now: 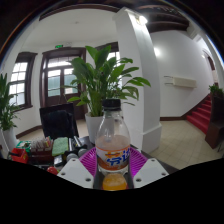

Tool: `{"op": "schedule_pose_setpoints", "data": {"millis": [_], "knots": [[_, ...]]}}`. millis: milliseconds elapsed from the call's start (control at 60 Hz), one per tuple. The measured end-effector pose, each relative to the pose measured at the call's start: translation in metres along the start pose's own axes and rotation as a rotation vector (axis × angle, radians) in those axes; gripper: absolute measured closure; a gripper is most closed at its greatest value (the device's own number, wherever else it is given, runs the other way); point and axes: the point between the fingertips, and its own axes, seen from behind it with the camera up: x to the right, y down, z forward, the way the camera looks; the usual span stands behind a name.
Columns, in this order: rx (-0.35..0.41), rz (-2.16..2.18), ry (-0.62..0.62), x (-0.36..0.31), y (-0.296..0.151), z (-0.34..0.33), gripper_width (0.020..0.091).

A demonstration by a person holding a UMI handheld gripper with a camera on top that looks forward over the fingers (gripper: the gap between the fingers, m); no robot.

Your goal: Pour water

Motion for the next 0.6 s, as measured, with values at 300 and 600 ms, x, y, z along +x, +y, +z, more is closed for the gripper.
{"op": "schedule_pose_setpoints", "data": {"millis": [300, 600], "knots": [[-0.053, -0.044, -0.013, 0.004, 0.011, -0.009, 0.0491], [-0.116, -0.156, -0.004, 0.016, 0.031, -0.074, 0.0286]]}}
